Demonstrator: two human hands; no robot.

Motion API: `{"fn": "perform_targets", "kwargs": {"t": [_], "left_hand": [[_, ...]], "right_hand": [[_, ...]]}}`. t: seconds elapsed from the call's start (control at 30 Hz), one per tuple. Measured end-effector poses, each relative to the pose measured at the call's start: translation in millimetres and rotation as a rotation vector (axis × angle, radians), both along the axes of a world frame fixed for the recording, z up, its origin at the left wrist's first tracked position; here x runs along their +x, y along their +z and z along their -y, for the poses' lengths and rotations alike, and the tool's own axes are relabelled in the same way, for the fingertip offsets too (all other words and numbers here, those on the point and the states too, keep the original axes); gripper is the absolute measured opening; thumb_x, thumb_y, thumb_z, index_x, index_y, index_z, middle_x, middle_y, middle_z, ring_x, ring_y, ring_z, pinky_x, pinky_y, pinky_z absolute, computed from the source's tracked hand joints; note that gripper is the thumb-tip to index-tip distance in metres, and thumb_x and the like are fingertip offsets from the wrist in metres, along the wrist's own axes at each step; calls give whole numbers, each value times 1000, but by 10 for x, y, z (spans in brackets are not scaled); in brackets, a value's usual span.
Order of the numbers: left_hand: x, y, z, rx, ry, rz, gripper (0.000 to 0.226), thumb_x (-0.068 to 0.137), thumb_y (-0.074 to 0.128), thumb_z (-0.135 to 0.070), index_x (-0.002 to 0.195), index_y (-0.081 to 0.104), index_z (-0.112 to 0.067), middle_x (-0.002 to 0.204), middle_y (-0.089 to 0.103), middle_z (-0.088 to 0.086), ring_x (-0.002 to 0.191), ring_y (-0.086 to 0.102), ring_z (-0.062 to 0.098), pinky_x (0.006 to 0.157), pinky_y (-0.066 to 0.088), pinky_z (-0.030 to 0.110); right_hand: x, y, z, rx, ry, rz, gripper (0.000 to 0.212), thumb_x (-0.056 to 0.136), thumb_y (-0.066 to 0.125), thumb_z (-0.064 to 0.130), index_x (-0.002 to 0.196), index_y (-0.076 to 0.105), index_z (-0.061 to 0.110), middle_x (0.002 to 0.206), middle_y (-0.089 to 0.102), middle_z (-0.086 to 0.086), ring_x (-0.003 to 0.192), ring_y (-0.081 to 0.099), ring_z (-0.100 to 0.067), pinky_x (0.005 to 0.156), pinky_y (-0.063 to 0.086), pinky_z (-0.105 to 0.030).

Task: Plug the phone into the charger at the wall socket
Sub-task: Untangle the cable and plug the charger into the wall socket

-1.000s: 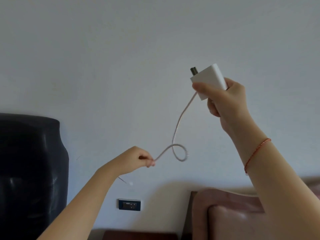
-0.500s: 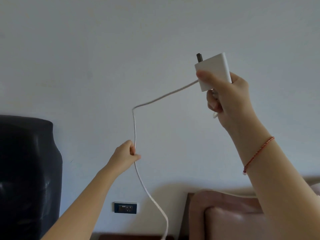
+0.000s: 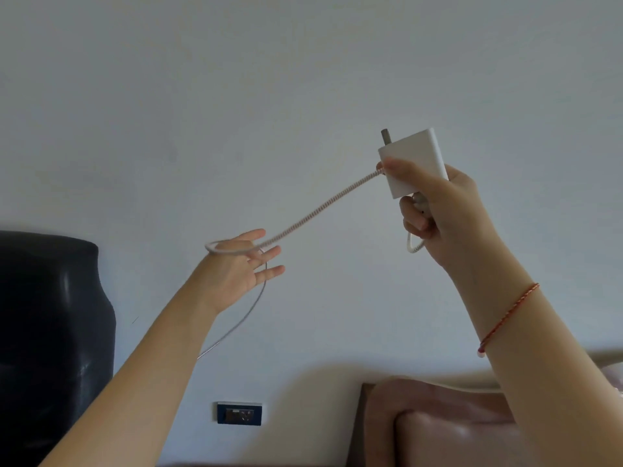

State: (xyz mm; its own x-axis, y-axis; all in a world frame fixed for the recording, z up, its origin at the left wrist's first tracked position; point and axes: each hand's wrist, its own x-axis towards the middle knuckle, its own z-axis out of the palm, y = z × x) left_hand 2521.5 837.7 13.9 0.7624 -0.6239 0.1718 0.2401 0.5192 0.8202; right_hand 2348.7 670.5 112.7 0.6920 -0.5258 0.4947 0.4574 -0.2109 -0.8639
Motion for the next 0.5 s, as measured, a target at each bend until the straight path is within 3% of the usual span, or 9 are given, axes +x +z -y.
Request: {"fn": "perform_targets", "kwargs": {"t": [0.1,0.17,0.27,0.33,0.43,0.5], "left_hand": [[98,-98,-153,-129,-56,-112,60,53,37,15,111,49,11,110,42,18,112,50,41,88,50,49],[199,-212,-241,-225,-55,-246,69,44,46,9,112,45,12,130,36,29,116,42,49,79,55,47],[348,-360,-281,-272,-2,-499,59,81,46,-10,132,25,10,139,30,38,121,29,58,76,48,57],[416,-428,-230,-148,73,-656,65,90,52,-30,141,23,-1,144,27,34,133,21,52,80,48,49],[423,-482,-158,-20,73,-808,48,91,54,-19,131,39,3,151,5,33,136,29,39,85,50,30],[446,-554,-153,-25,19,-893,27,93,47,-13,109,46,9,148,15,29,125,47,27,73,54,23]], "right_hand": [[-65,18,45,-7,26,-2,47,77,69,20,104,53,-15,88,39,-14,29,24,-8,34,18,-15],[-111,45,69,-38,31,-7,50,76,69,21,104,52,-16,88,39,-15,30,23,-9,34,19,-15],[-175,69,86,-95,64,-23,56,71,70,24,102,50,-18,81,43,-15,31,22,-9,34,20,-17],[-211,68,80,-156,97,-62,58,70,69,25,102,50,-19,55,45,-7,30,22,-8,34,20,-18],[-263,40,67,-220,164,-112,47,72,65,25,96,56,-15,35,37,14,29,20,-7,34,18,-18],[-318,39,96,-216,238,-73,36,75,60,25,91,61,-7,32,41,13,26,20,-4,32,17,-15]]}}
